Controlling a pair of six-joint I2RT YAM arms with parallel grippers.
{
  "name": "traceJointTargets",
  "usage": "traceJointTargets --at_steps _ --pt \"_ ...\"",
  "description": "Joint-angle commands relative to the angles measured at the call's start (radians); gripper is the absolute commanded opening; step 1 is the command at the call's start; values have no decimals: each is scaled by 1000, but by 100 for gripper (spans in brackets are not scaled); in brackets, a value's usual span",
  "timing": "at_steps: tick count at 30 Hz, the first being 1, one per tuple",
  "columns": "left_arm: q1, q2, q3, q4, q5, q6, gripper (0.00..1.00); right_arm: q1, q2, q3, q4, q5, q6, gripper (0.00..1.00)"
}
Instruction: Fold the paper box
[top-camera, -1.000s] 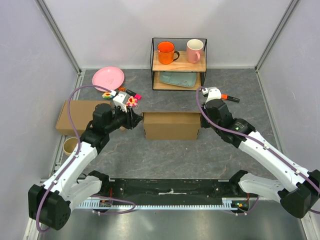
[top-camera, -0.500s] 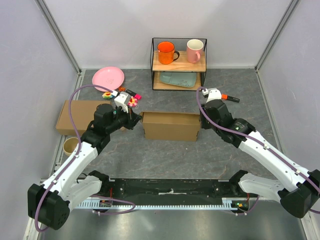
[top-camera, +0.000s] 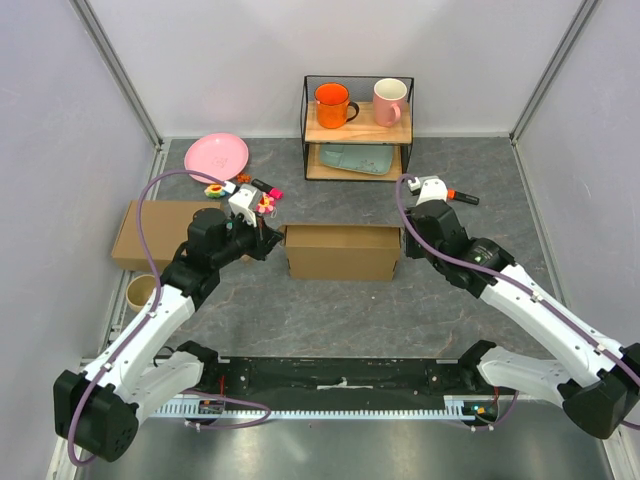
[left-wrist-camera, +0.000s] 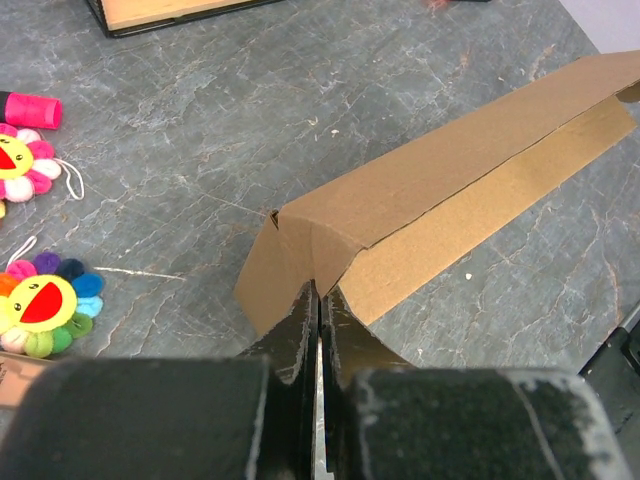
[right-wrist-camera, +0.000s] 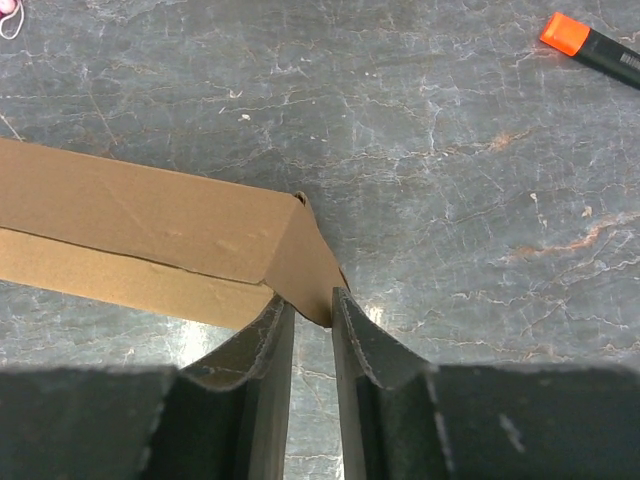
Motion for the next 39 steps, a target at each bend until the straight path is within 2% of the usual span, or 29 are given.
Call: traceJointTargets --at_steps 1,5,11,23,31,39 --pt "-3 -19 34 -9 -15 43 2 0 13 20 15 36 3 30" --pt "-3 -17 37 -10 -16 46 2 0 15 -1 16 60 -8 35" --pt "-5 -11 40 -10 -10 46 2 0 25 -21 33 80 -9 34" --pt "-3 -6 45 -10 -15 62 2 0 41 -4 39 65 3 0" --pt "-13 -5 48 -32 -68 100 2 0 31 96 -18 -45 72 0" --pt "-49 -2 49 -52 -136 161 2 0 24 142 -41 -65 133 0"
